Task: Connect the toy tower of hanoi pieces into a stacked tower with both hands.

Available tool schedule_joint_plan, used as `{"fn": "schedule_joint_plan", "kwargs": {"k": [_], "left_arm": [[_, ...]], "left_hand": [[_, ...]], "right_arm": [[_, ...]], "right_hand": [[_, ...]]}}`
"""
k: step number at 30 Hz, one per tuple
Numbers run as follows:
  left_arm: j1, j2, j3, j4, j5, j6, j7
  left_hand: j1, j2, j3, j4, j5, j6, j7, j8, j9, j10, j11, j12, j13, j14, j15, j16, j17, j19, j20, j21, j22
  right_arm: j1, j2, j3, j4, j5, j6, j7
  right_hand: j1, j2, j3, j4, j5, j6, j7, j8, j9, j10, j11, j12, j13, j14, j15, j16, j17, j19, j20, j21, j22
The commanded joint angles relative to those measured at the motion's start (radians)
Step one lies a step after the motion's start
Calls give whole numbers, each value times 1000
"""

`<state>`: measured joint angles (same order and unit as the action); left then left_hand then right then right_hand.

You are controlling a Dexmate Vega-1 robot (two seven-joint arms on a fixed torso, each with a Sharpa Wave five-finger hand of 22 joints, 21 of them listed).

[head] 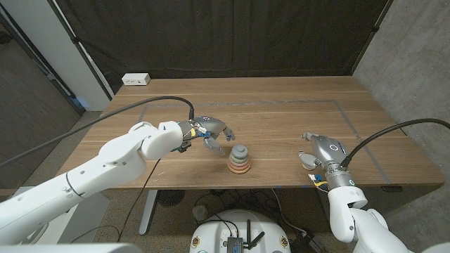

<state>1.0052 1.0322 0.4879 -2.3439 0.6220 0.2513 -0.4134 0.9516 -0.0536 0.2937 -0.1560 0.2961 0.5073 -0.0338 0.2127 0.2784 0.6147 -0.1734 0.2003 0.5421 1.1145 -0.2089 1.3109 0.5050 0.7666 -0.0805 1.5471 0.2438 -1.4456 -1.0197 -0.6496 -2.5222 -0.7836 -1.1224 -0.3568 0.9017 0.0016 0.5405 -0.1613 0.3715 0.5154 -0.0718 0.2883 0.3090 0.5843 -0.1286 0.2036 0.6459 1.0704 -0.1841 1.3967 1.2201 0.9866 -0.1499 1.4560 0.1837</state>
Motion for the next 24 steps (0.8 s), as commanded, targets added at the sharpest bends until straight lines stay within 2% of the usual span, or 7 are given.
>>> {"fn": "schedule_joint_plan", "kwargs": {"k": [1,7,13,17,24], "left_arm": [[113,43,-64,-31,-21,84,130],[174,60,-109,-41,-61,119,197],[284,83,-187,-74,-108,174,290],[357,91,-230,-88,-118,203,363],[433,84,-249,-108,-86,277,456]], "left_hand": [[1,10,0,1,2,11,1,9,-1,7,0,7,2,-1,-12,10,3,-1,-128,8,3],[2,15,1,0,2,16,2,11,-2,14,-1,8,1,-2,-11,11,2,-3,-128,8,5],[3,18,2,0,2,20,0,12,-3,16,-2,10,3,-3,-11,12,2,-5,-128,8,4],[7,21,3,-2,3,22,0,13,-4,18,-3,10,4,-4,-11,13,2,-4,-129,9,7],[19,28,9,-6,6,20,-2,12,-5,27,1,13,4,-5,-12,15,2,-8,-130,8,5]], "right_arm": [[-15,21,39,18,52,31,-32],[-31,21,76,30,112,84,-51],[-61,30,121,46,162,134,-101],[-66,23,123,40,163,124,-103],[-47,8,116,42,176,141,-88]], "right_hand": [[8,1,-1,-2,5,10,1,7,4,5,3,-4,4,7,-35,6,3,3,-70,-4,3],[8,0,-4,-3,4,-5,6,2,6,-1,6,-7,2,6,-36,2,-3,14,-70,4,9],[9,0,-4,-4,4,-9,7,0,6,-1,9,-7,0,15,-35,10,2,17,-70,6,9],[11,-1,-4,-5,4,-9,7,-1,6,-4,8,-8,-1,20,-35,14,5,18,-70,6,8],[11,-1,-4,-5,4,-8,9,-1,5,-4,9,-8,-3,24,-35,18,6,20,-70,7,8]]}}
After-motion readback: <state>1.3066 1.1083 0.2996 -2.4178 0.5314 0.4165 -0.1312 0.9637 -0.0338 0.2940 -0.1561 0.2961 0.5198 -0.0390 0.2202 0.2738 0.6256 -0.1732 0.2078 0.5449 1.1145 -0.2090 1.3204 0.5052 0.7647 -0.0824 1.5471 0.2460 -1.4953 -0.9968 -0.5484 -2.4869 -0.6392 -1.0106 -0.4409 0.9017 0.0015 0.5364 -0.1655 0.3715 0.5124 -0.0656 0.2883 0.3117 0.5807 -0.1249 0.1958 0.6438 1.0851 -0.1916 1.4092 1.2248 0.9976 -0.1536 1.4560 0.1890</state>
